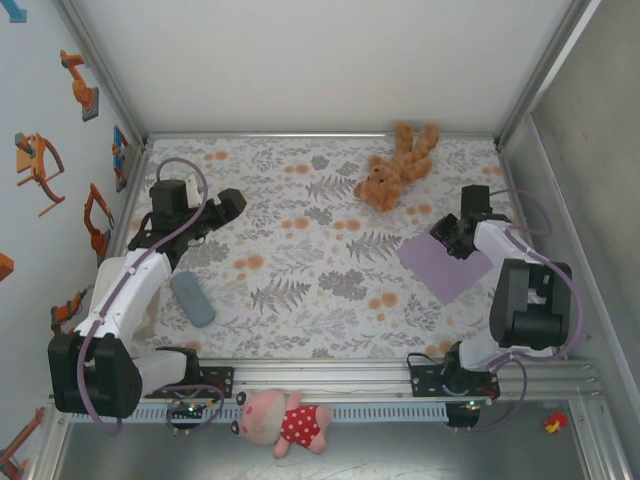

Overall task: Fold a paper plane with a square sheet of paper (pick it up from the middle)
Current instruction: Move the square sheet of paper to the center of the table.

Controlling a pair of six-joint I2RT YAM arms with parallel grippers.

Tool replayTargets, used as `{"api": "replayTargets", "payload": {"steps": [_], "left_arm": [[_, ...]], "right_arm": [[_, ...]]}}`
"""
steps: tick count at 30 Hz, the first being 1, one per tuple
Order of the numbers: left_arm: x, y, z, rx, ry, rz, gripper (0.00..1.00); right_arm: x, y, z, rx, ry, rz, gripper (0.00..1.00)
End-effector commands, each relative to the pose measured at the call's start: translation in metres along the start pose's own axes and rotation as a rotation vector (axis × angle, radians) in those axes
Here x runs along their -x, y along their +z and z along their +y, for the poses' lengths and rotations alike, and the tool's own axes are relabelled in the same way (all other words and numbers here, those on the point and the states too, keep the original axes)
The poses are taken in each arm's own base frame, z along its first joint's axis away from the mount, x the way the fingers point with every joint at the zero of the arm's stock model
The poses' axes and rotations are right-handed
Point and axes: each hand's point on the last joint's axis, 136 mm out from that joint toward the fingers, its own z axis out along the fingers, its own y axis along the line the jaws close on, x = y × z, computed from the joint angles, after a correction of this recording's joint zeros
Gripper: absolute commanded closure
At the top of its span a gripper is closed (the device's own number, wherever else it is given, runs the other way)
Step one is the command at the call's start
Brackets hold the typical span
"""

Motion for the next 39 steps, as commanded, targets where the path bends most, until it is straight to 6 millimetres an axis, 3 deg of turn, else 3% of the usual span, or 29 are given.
{"api": "replayTargets", "payload": {"steps": [1, 7, 15, 21, 27, 32, 36, 39], "left_arm": [[-0.026, 0.009, -0.002, -0.025, -0.035, 0.098, 0.1], [-0.041, 0.024, -0.006, -0.024, -0.044, 0.138, 0.13], [-0.053, 0.04, -0.009, -0.02, -0.047, 0.181, 0.16], [-0.06, 0.05, -0.005, -0.006, -0.067, 0.206, 0.19], [-0.068, 0.057, -0.001, 0.013, -0.081, 0.231, 0.23], [-0.075, 0.062, 0.005, 0.03, -0.092, 0.251, 0.29], [-0.082, 0.065, 0.008, 0.041, -0.099, 0.272, 0.35], [-0.085, 0.064, 0.01, 0.051, -0.104, 0.279, 0.42]], "right_arm": [[0.007, 0.006, 0.005, 0.001, 0.032, 0.006, 0.5], [0.002, 0.027, -0.004, -0.047, 0.047, 0.053, 0.5], [-0.013, 0.04, -0.019, -0.116, 0.057, 0.103, 0.52], [-0.038, 0.049, -0.002, -0.095, 0.045, 0.162, 0.53], [-0.088, 0.056, 0.051, -0.029, -0.035, 0.216, 0.54], [-0.153, 0.064, 0.111, 0.051, -0.157, 0.26, 0.55], [-0.219, 0.072, 0.164, 0.142, -0.311, 0.33, 0.57], [-0.262, 0.076, 0.193, 0.214, -0.393, 0.401, 0.61]]}}
